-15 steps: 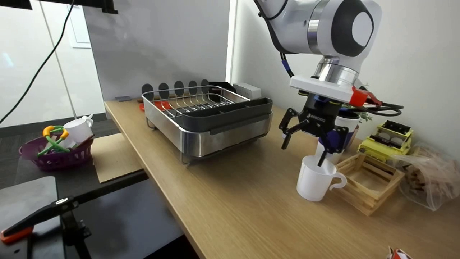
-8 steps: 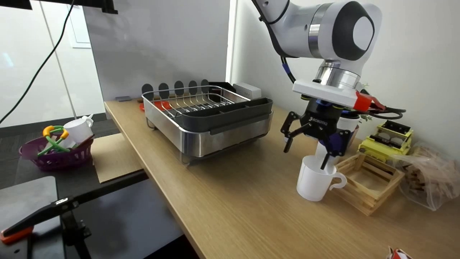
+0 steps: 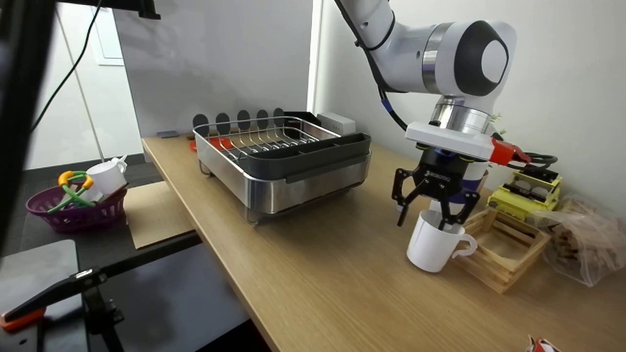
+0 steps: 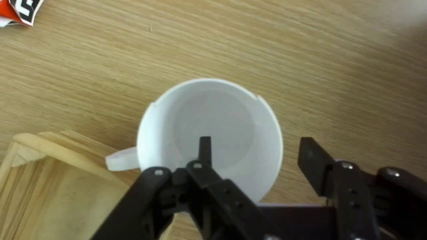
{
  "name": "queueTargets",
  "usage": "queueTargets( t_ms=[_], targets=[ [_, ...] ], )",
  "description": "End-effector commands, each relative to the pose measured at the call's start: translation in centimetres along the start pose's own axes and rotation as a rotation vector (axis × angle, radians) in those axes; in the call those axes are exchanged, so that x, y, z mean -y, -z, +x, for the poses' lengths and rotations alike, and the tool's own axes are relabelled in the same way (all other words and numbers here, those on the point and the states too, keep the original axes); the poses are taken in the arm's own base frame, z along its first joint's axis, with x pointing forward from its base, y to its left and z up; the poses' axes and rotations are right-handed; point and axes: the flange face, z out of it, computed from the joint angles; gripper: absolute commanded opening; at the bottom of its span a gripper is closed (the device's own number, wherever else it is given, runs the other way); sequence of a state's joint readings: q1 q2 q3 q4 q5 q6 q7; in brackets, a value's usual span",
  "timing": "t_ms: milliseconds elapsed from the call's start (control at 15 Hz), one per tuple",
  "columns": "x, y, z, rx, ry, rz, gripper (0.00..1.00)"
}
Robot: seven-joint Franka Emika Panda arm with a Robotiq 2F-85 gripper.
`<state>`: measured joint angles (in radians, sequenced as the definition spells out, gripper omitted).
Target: Take the white cup and put it in the dish rack
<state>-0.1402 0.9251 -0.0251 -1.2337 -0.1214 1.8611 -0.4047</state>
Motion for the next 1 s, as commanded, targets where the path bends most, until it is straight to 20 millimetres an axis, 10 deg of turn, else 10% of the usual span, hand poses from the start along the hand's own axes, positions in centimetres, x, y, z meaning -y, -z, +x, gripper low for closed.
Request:
queueTargets(
  t_ms=[0, 67, 133, 200, 933],
  targets=[
    [-0.5, -0.1, 0.6, -0.008, 0.021, -0.018, 0.66],
    [-0.4, 0.1, 0.6, -0.010, 0.020, -0.023, 0.77],
    [-0.4, 0.1, 0.6, -0.012, 0.021, -0.026, 0.70],
    [-0.4, 0.2, 0.6, -0.012, 0.023, -0.028, 0.41],
    [-0.1, 1.5, 0.2, -0.030, 0.011, -0.038, 0.00]
  ],
)
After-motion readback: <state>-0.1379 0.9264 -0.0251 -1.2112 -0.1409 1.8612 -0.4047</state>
